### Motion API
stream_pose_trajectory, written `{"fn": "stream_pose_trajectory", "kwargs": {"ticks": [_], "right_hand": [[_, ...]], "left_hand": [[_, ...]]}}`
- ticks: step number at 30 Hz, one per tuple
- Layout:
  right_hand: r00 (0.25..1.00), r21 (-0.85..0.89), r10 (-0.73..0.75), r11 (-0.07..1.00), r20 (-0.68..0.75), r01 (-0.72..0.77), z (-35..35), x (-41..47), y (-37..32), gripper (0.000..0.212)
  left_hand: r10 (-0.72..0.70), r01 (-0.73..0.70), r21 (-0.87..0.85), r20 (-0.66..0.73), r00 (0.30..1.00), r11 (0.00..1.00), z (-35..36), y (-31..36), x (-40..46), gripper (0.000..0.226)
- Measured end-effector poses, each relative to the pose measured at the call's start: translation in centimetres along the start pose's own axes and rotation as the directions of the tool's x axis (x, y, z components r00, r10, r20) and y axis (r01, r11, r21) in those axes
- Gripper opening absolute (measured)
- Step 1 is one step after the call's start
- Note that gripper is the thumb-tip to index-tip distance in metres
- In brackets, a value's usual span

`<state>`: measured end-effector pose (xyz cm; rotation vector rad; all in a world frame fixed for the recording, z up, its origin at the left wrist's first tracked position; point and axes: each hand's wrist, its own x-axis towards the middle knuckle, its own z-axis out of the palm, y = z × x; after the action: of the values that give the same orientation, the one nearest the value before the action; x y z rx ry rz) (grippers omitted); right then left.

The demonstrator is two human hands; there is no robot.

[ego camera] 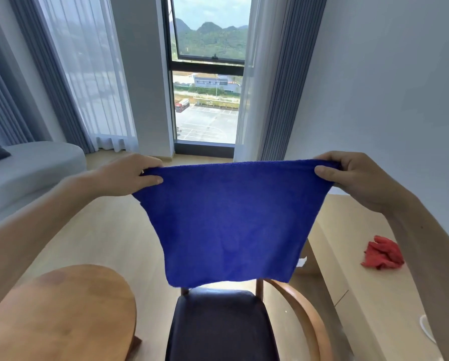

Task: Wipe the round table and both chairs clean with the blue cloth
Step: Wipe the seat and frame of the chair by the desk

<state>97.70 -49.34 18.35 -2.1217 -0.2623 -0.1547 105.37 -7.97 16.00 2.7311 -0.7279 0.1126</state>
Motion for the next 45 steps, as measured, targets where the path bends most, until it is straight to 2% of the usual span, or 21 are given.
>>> {"fn": "stream_pose_trajectory", "kwargs": {"ticks": [6,9,13,20,26,28,32,38,40,45], "right_hand": [[0.992,-0.121,-0.066,0.991,-0.104,0.053,-0.2,0.0,1.1,0.012],[0.992,-0.084,-0.082,0.994,-0.1,0.074,-0.6,0.0,1.1,0.011],[0.993,-0.154,-0.105,0.983,-0.056,0.095,-0.7,0.3,1.0,0.012],[0.998,-0.18,-0.062,0.982,0.008,0.062,0.0,0.6,1.2,0.019],[0.998,-0.006,-0.025,1.0,-0.051,0.024,0.1,0.3,1.6,0.017],[0.999,0.028,-0.024,0.999,-0.048,0.025,0.0,0.2,1.5,0.016],[0.998,-0.063,-0.056,0.996,0.012,0.057,0.1,0.1,1.1,0.024],[0.996,-0.034,-0.016,0.999,-0.086,0.013,0.3,0.0,1.4,0.022],[0.993,-0.086,-0.003,0.996,-0.121,-0.008,0.6,0.2,1.5,0.02],[0.983,-0.392,-0.037,0.919,-0.18,-0.037,1.1,0.6,2.0,0.016]], "left_hand": [[-0.044,0.033,-0.056,-0.198,0.979,0.998,-1.0,-1.4,-0.5,0.009],[-0.07,0.039,-0.139,-0.225,0.972,0.99,-2.2,-1.8,-0.9,0.012],[-0.085,0.039,-0.194,-0.238,0.968,0.98,-3.2,-1.9,-1.4,0.012],[-0.101,0.064,-0.229,-0.154,0.983,0.971,-3.1,-1.7,-1.8,0.015],[-0.121,0.073,-0.388,-0.1,0.988,0.919,-3.6,-1.9,-2.2,0.011],[-0.111,0.079,-0.382,-0.063,0.992,0.921,-3.7,-1.7,-2.3,0.012],[-0.075,0.07,-0.303,-0.005,0.997,0.95,-3.4,-0.9,-2.5,0.02],[-0.091,0.066,-0.408,-0.044,0.995,0.91,-3.2,-0.1,-2.4,0.017],[-0.104,0.068,-0.405,-0.066,0.992,0.912,-2.9,-0.2,-2.2,0.018],[-0.126,0.087,-0.237,-0.152,0.98,0.967,-2.0,-0.6,-1.5,0.021]]}}
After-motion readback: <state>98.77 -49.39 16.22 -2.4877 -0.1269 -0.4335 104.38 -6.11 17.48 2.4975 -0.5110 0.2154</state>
